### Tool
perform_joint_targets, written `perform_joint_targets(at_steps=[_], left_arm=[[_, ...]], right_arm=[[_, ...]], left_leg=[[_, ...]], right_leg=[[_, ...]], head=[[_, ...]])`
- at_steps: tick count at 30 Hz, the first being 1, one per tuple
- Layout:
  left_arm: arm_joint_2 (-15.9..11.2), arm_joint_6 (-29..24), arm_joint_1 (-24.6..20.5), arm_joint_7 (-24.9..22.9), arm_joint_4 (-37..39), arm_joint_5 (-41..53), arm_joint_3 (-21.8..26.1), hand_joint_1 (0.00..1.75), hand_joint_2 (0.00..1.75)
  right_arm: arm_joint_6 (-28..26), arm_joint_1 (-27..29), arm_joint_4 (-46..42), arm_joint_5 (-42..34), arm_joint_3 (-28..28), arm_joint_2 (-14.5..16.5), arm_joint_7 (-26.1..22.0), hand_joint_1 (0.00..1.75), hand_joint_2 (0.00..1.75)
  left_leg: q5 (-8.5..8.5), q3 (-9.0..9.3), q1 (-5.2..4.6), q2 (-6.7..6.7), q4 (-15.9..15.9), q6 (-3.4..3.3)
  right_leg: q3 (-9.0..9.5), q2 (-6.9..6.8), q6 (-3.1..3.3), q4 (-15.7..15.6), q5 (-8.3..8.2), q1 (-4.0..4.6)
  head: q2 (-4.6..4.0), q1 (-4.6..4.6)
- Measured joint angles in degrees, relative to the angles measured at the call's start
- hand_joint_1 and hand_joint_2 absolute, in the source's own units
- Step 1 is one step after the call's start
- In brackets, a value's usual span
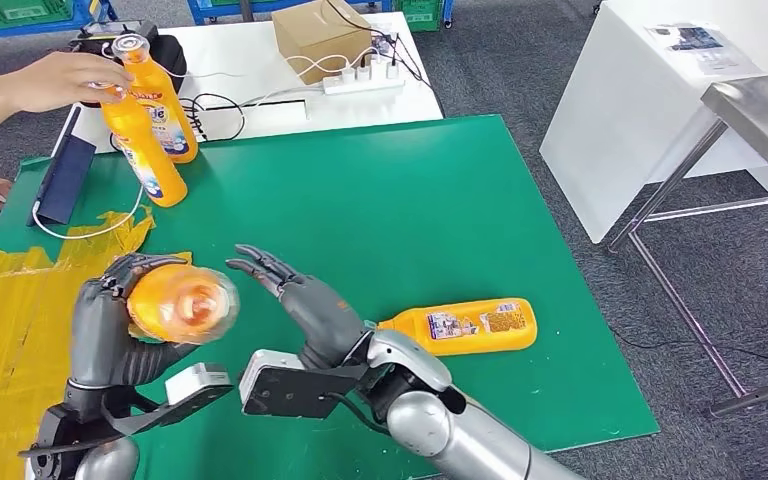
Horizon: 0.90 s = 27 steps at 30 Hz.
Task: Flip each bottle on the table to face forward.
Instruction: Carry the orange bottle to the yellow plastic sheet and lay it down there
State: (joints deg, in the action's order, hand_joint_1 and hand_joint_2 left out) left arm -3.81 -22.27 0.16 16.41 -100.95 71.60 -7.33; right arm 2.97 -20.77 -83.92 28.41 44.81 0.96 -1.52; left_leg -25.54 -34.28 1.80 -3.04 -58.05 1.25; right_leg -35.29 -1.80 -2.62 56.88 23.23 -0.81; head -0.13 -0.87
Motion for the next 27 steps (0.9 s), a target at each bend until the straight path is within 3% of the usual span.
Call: perform_joint_targets(at_steps=[3, 8, 15, 19, 27], left_arm=[[-3.3, -2.5, 0.4, -4.9, 4.7, 10.5, 2.3, 1.75, 1.75], [-9.8, -1.0, -0.8, -9.2, 18.2, 16.7, 5.7, 1.75, 1.75], [-16.0, 4.7, -8.9, -13.3, 40.3, 18.2, 3.4, 1.75, 1.75], [-17.9, 6.3, -15.4, -15.9, 50.3, 18.3, -0.4, 0.0, 1.75], [-19.0, 6.3, -21.8, -12.6, 59.4, 14.6, -4.1, 0.0, 1.75]], right_arm=[[4.0, -0.5, -0.9, -1.4, -1.9, -3.7, 0.0, 0.0, 1.75], [11.3, -3.8, -0.7, -4.4, -3.5, -11.5, 0.9, 0.0, 1.75], [16.8, -7.2, 3.9, -7.6, -2.6, -20.3, 3.2, 0.0, 1.75], [20.3, -9.3, 7.6, -10.7, -1.2, -24.7, 5.1, 0.0, 1.75], [23.9, -11.2, 10.7, -15.0, 1.9, -33.1, 6.9, 0.0, 1.75]], left_leg=[[-0.01, 0.01, 0.0, -0.03, 0.0, 0.0], [0.04, 0.03, 0.0, -0.03, 0.0, 0.0], [0.08, 0.04, -0.04, 0.17, 0.0, 0.01], [0.08, 0.14, -0.08, 0.36, 0.0, 0.0], [0.25, 0.33, -0.08, 0.64, 0.0, -0.08]], right_leg=[[-0.01, 0.01, 0.0, 0.0, 0.0, 0.0], [-0.01, 0.01, 0.0, 0.0, -0.01, 0.01], [0.08, -0.14, 0.0, 0.0, -0.02, -0.04], [0.28, -0.35, -0.01, 0.0, -0.01, -0.14], [0.61, -0.57, 0.0, 0.0, -0.03, -0.16]], head=[[0.0, 0.0], [0.0, 0.0], [0.0, 0.0], [0.0, 0.02], [0.0, 0.02]])
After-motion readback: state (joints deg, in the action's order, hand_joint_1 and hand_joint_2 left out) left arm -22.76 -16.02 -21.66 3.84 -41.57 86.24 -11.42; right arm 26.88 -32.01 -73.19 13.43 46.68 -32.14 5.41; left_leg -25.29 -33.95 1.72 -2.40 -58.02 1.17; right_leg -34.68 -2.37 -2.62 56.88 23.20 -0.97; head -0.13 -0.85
